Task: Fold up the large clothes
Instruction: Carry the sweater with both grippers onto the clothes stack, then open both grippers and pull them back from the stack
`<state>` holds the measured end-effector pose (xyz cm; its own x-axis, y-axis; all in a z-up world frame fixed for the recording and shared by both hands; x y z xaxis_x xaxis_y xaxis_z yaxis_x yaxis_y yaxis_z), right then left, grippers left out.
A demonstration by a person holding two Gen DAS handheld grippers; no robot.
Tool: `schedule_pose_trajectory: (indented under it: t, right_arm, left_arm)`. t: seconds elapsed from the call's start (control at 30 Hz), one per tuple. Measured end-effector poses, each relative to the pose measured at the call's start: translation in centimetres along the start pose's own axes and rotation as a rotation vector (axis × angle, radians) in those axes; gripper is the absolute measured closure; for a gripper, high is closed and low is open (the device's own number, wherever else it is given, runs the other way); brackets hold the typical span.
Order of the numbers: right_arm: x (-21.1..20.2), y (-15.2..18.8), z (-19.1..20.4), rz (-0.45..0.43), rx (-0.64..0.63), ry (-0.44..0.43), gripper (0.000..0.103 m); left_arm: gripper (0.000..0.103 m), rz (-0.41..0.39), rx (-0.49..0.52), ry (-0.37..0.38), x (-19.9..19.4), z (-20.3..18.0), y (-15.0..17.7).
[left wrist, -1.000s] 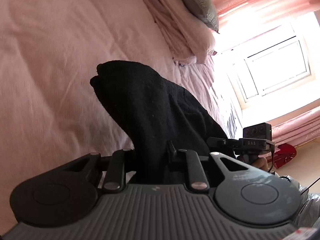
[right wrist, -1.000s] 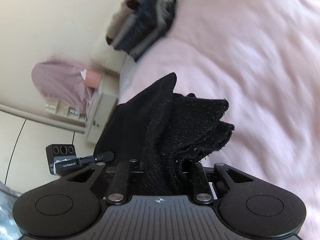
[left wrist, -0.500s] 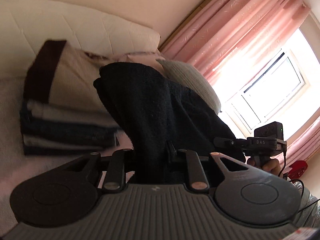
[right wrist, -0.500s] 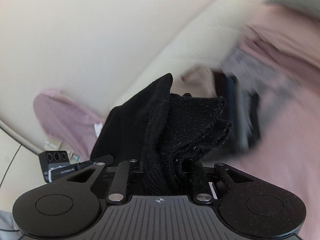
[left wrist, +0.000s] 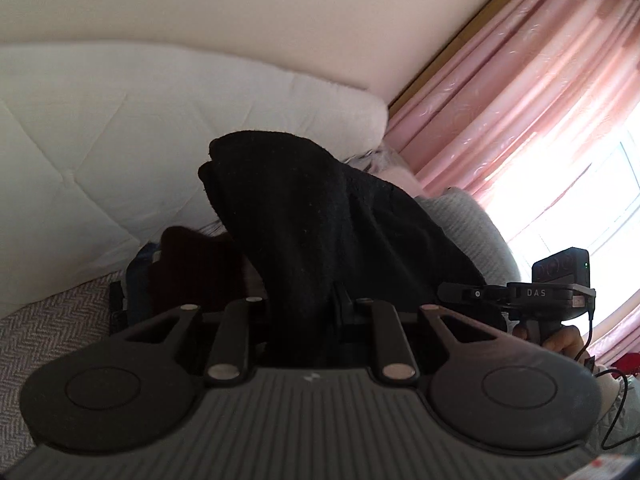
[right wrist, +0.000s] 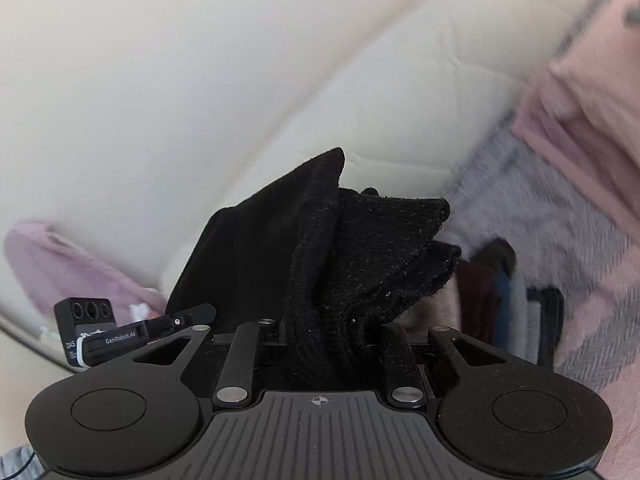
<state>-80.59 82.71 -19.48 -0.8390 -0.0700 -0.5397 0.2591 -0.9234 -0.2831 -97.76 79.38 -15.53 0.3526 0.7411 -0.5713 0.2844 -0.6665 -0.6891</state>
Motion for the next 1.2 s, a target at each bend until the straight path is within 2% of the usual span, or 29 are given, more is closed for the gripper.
schedule_pose_trajectory:
  t: [0.1,0.17,0.23,0.27,0.37,0.43,0.5,0.57,0.63,0.67,0.7,0.73,0.8,0.93,0.97,1.07,1.13,1.2]
  right_arm:
    - [1.8,0.6,-3.1,0.015,0.05,0.049,0.082]
    - [1.4,0.9,-4.2,-0.019,0.078,0.06,0.067]
    - [0.0,0.8,-4.4,-0.07,0.073,0.119,0.061]
    - [-1.0,1.0,-4.1,-0.111,0.055,0.177,0.056]
    - [-3.4,1.6,-0.5,-0.275,-0.116,0.363,0.054]
    - [-3.3,2.5,2.9,-0.409,-0.249,0.481,0.054]
    - [-1.6,3.7,5.7,-0.482,-0.407,0.503,0.055]
    - [1.2,4.9,7.2,-0.525,-0.529,0.518,0.067]
    - [4.2,5.9,6.7,-0.541,-0.588,0.561,0.07]
    - [5.9,6.1,5.4,-0.524,-0.583,0.6,0.07]
    - [7.5,6.1,3.6,-0.468,-0.561,0.638,0.07]
    - [8.3,6.4,2.0,-0.455,-0.531,0.633,0.07]
    - [7.9,7.1,0.8,-0.488,-0.513,0.604,0.07]
    - [5.0,7.3,2.0,-0.527,-0.469,0.572,0.07]
    - [3.9,7.9,2.8,-0.55,-0.459,0.558,0.07]
    - [1.7,10.4,3.9,-0.563,-0.44,0.52,0.07]
    - [1.8,11.5,4.7,-0.523,-0.429,0.544,0.07]
    - [3.3,11.9,4.3,-0.437,-0.419,0.594,0.069]
  left_arm:
    - [0.083,0.021,-0.015,-0.013,2.3,2.5,1.2]
    - [0.073,0.005,-0.048,0.009,2.6,4.1,1.5]
    - [0.07,-0.017,-0.06,-0.032,1.6,5.1,1.8]
    - [0.07,-0.03,-0.053,-0.064,0.7,5.5,1.7]
    - [0.075,-0.095,-0.026,-0.213,-2.0,5.5,0.1]
    - [0.075,-0.128,0.059,-0.289,-2.9,3.4,-1.3]
    - [0.075,-0.153,0.154,-0.328,-2.6,0.4,-2.5]
    - [0.075,-0.153,0.231,-0.341,-1.1,-2.2,-3.1]
    - [0.075,-0.149,0.272,-0.361,1.2,-3.5,-2.8]
    - [0.075,-0.139,0.271,-0.364,2.3,-3.4,-2.4]
    - [0.075,-0.118,0.257,-0.379,3.7,-3.0,-1.8]
    - [0.076,-0.091,0.239,-0.396,4.8,-2.2,-0.9]
    - [0.075,-0.094,0.227,-0.403,5.8,-1.1,0.9]
    - [0.077,-0.144,0.184,-0.395,3.6,-1.3,1.7]
    - [0.08,-0.147,0.178,-0.399,2.6,-1.8,1.9]
    - [0.08,-0.176,0.183,-0.4,-1.2,-4.1,3.5]
    - [0.08,-0.156,0.219,-0.422,-2.2,-5.7,5.1]
    - [0.079,-0.098,0.238,-0.457,-1.8,-6.3,6.6]
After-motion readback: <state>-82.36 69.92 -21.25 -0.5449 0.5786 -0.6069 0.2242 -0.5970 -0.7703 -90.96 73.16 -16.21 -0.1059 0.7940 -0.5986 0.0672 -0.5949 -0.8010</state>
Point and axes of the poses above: each gripper's, at about its wrist camera, not at the fingertips, and x roughly the way its jaws point, z to its left, y to its underside, the point moved 3 cm from there along x, roughly the way its jaws point, and after that the axes turned 11 degrees about x, right-handed, at the moved point
